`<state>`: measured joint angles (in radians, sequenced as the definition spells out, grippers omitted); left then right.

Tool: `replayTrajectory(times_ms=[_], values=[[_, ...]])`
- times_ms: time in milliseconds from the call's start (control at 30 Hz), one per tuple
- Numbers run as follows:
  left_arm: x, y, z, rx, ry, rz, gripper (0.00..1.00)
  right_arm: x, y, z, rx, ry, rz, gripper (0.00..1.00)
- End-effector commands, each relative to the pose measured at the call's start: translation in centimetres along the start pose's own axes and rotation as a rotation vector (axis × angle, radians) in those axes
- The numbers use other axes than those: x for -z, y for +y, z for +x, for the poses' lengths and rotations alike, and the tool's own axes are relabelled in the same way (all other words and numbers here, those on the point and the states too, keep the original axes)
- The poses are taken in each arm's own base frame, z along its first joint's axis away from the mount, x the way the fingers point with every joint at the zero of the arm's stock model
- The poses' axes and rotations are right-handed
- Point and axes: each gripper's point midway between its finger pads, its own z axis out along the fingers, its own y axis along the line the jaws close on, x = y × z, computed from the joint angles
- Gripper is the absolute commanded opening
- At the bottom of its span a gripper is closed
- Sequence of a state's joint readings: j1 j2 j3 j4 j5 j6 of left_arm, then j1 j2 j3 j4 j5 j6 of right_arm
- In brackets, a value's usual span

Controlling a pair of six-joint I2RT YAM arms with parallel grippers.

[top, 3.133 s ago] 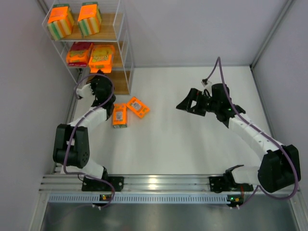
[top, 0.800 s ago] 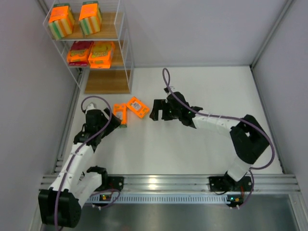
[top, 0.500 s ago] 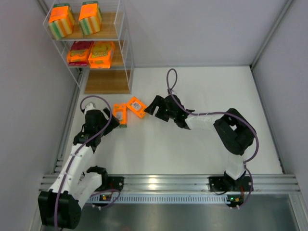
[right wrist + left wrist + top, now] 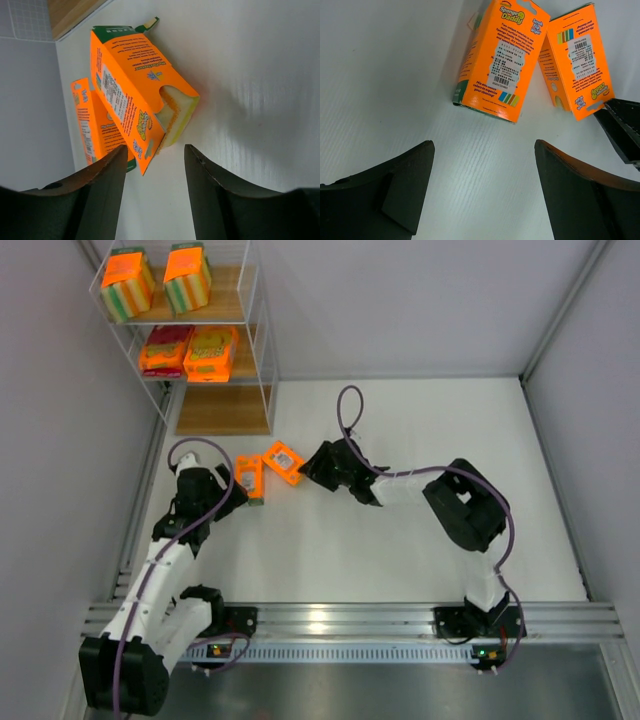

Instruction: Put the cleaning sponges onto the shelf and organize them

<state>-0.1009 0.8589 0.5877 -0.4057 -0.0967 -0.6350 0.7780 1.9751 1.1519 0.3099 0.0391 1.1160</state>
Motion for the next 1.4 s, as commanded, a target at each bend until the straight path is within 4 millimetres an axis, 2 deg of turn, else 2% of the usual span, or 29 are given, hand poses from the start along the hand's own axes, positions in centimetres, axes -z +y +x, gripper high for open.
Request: replayTrajectory(times_ms=[0,67,167,233,267,300,333,467,500,533,567,633,667,733,767,833,867,933,1000,1033,1067,1100,1133,1200,1233,1300,1367], values=[[0.8,-1.0,-2.0,-0.033,-0.061,0.028,0.88,-1.0,2.6,0.0,-0.019,-0.028,-0.05,0.51],[0.8,-1.2,-2.3,-0.047,-0.063,0.031,0.88,-1.4,2.8,0.2,-0.018,-0.026,-0.047,0.51],[1.2,-1.8,-2.9,-0.065,-0.074,0.058,0.87,-2.0,3.0,0.2,-0.018,-0.027,-0.05,0.45],[1.5,-2.0,-3.1,-0.073,-0.082,0.068,0.87,-2.2,3.2,0.3,-0.018,-0.027,-0.052,0.29],[1.5,-1.9,-3.1,-0.084,-0.085,0.064,0.87,-2.2,3.4,0.1,-0.021,-0.031,-0.055,0.12],[1.5,-1.9,-3.2,-0.088,-0.088,0.062,0.87,-2.2,3.4,-0.1,-0.02,-0.036,-0.05,0.03],[1.5,-1.8,-3.2,-0.088,-0.089,0.061,0.87,-2.1,3.5,0.0,-0.023,-0.034,-0.05,0.0],[1.5,-2.2,-3.0,-0.084,-0.078,0.077,0.87,-0.8,3.3,-0.2,0.03,-0.03,-0.025,0.0],[1.5,-2.3,-2.9,-0.09,-0.072,0.084,0.87,0.3,3.9,-0.8,0.07,-0.04,-0.031,0.0],[1.6,-2.5,-2.9,-0.105,-0.067,0.097,0.87,1.0,3.0,-0.7,0.094,-0.038,-0.01,0.0],[1.9,-3.5,-2.8,-0.112,-0.048,0.144,0.86,2.6,4.0,-1.6,0.145,-0.065,-0.029,0.0],[2.6,-5.5,-2.5,-0.139,-0.011,0.247,0.83,4.3,2.5,-1.7,0.208,-0.068,0.012,0.0],[2.9,-6.1,-2.5,-0.151,0.001,0.277,0.82,6.0,3.4,-2.9,0.278,-0.106,-0.006,0.0],[4.1,-8.1,-2.5,-0.191,0.026,0.38,0.78,7.7,1.8,-2.9,0.368,-0.111,0.041,0.0],[4.5,-8.8,-2.4,-0.206,0.034,0.416,0.77,9.4,2.2,-4.3,0.451,-0.16,0.055,0.0],[6.4,-10.9,-2.1,-0.239,0.06,0.538,0.77,11.1,0.7,-4.6,0.563,-0.165,0.13,0.0],[7.1,-11.6,-2.0,-0.249,0.065,0.574,0.77,12.4,1.2,-5.9,0.655,-0.209,0.144,0.0],[8.6,-13.3,-1.3,-0.285,0.074,0.64,0.77,13.8,0.1,-5.6,0.761,-0.183,0.191,0.0],[9.1,-14.3,-0.7,-0.307,0.077,0.653,0.77,15.0,-1.2,-5.4,0.881,-0.125,0.238,0.0],[9.8,-15.3,0.5,-0.332,0.097,0.676,0.77,15.4,-1.1,-5.6,0.902,-0.114,0.253,0.0],[9.3,-15.2,0.6,-0.336,0.075,0.631,0.77,16.2,-2.7,-5.4,0.936,-0.065,0.324,0.0],[8.8,-15.3,1.3,-0.347,0.083,0.604,0.77,16.6,-3.0,-5.4,0.951,-0.056,0.345,0.0],[9.2,-16.0,3.0,-0.369,0.111,0.615,0.77,16.9,-3.7,-5.0,0.966,-0.039,0.365,0.0],[7.9,-15.5,4.7,-0.377,0.128,0.542,0.76,17.4,-4.1,-4.2,0.987,-0.031,0.351,0.0],[7.8,-15.5,5.8,-0.371,0.147,0.53,0.76,17.5,-5.5,-3.2,0.998,-0.003,0.357,0.0],[7.0,-14.9,7.2,-0.37,0.174,0.489,0.75,17.6,-5.8,-1.9,1.023,0.029,0.326,0.0],[7.0,-14.7,7.6,-0.36,0.187,0.48,0.74,17.7,-6.1,-0.9,1.064,0.079,0.323,0.0]])
